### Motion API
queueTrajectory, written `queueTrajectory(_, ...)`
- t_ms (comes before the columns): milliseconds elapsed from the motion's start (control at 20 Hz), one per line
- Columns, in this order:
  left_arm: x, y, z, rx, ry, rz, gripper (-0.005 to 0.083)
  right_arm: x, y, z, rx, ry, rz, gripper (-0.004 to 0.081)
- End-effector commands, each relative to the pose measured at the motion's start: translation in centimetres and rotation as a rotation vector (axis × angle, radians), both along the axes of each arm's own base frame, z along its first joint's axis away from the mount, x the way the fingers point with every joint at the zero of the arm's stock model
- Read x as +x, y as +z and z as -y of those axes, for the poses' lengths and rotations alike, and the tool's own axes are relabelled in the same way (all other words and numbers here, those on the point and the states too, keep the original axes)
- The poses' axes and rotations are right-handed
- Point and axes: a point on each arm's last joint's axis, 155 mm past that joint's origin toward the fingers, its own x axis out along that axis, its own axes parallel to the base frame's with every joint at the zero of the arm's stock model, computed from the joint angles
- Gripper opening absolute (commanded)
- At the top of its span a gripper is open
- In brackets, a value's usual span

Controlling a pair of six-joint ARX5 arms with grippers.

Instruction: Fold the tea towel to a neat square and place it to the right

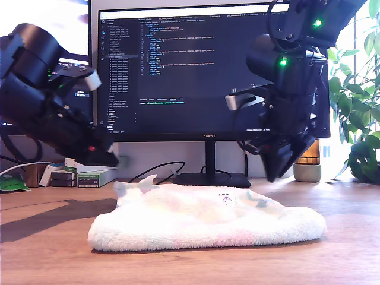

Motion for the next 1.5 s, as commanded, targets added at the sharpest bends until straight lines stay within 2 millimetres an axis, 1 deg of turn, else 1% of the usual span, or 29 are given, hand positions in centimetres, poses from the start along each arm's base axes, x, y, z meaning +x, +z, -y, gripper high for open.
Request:
queueTrajectory(0,-0.4,2.1,0.0,-0.051,-0.005,0.018,0.0049,-0.7,-0.6,-0.6,0.08,-0.02,-0.049,0.0192)
queueTrajectory(100,-1.5,2.8,0.4,-0.129,-0.032,-0.042,-0.0002,-1.3,-0.7,-1.4,0.243,-0.073,-0.127,0.0192)
queueTrajectory(150,-2.3,3.1,0.8,-0.183,-0.055,-0.085,-0.0017,-1.4,-0.4,-1.8,0.33,-0.099,-0.158,0.0192)
queueTrajectory(200,-2.9,3.4,1.1,-0.218,-0.084,-0.112,-0.0017,-1.3,0.1,-2.2,0.422,-0.126,-0.191,0.0192)
queueTrajectory(300,-3.8,4.1,1.5,-0.267,-0.118,-0.142,-0.0017,-0.6,1.5,-2.2,0.55,-0.17,-0.22,0.0192)
queueTrajectory(450,-4.7,5.0,2.3,-0.303,-0.166,-0.157,-0.0017,0.5,3.4,-1.8,0.675,-0.228,-0.239,0.0193)
queueTrajectory(550,-5.1,4.9,2.6,-0.313,-0.18,-0.176,-0.0017,0.9,4.3,-2.2,0.747,-0.242,-0.256,0.0195)
queueTrajectory(600,-5.2,4.6,2.6,-0.311,-0.18,-0.187,-0.0017,0.9,4.4,-2.4,0.769,-0.259,-0.267,0.0196)
queueTrajectory(700,-5.5,4.3,2.7,-0.309,-0.183,-0.204,-0.0017,1.0,4.2,-2.6,0.787,-0.273,-0.279,0.0215)
queueTrajectory(850,-5.7,4.3,2.8,-0.312,-0.19,-0.211,-0.0017,1.4,3.7,-3.4,0.838,-0.295,-0.307,0.0216)
queueTrajectory(1000,-5.8,4.3,2.9,-0.314,-0.196,-0.213,-0.0017,1.4,2.0,-3.8,0.852,-0.324,-0.368,0.0216)
queueTrajectory(1150,-5.8,4.2,2.8,-0.313,-0.195,-0.221,-0.0017,1.2,0.6,-4.4,0.859,-0.333,-0.417,0.0216)
queueTrajectory(1350,-5.9,4.2,2.8,-0.314,-0.195,-0.222,-0.0017,1.4,0.5,-5.4,0.864,-0.324,-0.427,0.0215)
queueTrajectory(1450,-5.9,4.1,2.8,-0.313,-0.195,-0.226,-0.0017,1.5,0.5,-5.5,0.866,-0.326,-0.429,0.0215)
